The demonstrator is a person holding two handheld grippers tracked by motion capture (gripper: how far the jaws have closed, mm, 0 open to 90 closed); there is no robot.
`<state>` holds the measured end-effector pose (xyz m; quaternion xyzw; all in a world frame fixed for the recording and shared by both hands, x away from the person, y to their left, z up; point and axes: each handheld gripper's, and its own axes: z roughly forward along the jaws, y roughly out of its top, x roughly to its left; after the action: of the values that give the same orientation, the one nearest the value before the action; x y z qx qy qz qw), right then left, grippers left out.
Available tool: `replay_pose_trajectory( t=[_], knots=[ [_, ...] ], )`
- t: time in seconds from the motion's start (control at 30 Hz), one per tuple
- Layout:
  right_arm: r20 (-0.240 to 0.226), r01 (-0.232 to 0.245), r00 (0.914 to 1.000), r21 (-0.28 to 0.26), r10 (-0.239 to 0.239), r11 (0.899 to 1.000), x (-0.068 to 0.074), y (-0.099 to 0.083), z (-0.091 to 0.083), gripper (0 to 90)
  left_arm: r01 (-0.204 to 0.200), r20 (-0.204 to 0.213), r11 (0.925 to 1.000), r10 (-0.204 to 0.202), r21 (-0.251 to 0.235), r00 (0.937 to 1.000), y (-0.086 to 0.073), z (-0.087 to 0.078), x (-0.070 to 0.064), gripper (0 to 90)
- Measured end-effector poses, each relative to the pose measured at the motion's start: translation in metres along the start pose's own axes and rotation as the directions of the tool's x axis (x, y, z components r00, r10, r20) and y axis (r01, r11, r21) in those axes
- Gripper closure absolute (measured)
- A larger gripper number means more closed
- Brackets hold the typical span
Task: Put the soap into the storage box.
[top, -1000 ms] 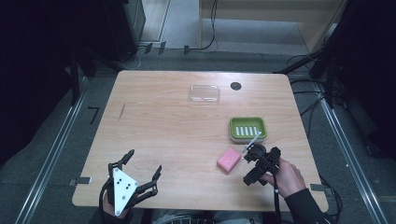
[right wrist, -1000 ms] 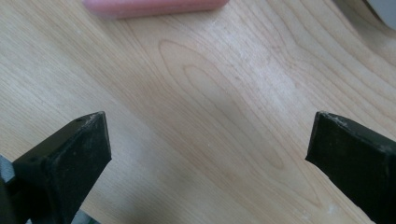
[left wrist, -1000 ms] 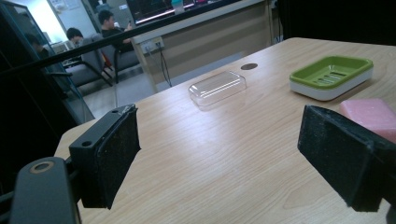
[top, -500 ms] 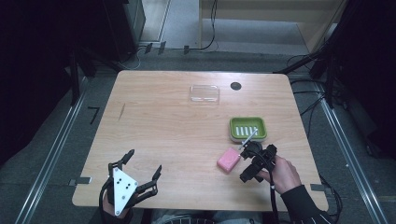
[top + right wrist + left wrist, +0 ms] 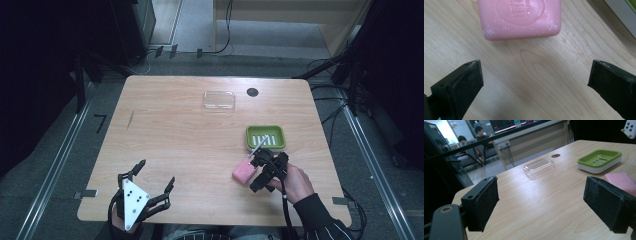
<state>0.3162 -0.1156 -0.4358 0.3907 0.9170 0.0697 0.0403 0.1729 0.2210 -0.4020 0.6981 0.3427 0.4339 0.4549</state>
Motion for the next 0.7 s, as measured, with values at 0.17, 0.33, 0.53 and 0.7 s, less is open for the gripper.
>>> replay_pose_trajectory(
  t=[0.17,0.33,0.53,0.7],
  knots=[
    [-0.017,0.004,0.9998,-0.002,-0.004,1.0,0.001,0.006,0.002,0.0,0.01,-0.003,0.9999,-0.01,-0.004,0.9999,0.0,-0.001,0.001,13.1],
    [-0.031,0.005,0.9995,-0.01,-0.005,1.0,0.002,0.013,0.004,0.0,0.006,-0.006,1.0,-0.006,0.0,1.0,0.0,-0.002,0.001,13.1],
    [-0.046,-0.002,0.9989,-0.01,0.002,1.0,0.003,0.025,0.007,0.0,0.004,-0.006,1.0,-0.004,0.0,1.0,0.0,-0.002,0.001,13.1],
    [-0.053,0.006,0.9986,-0.006,-0.006,1.0,0.005,0.032,0.011,0.0,0.006,-0.007,1.0,-0.006,-0.001,1.0,0.0,-0.002,0.001,13.1]
  ],
)
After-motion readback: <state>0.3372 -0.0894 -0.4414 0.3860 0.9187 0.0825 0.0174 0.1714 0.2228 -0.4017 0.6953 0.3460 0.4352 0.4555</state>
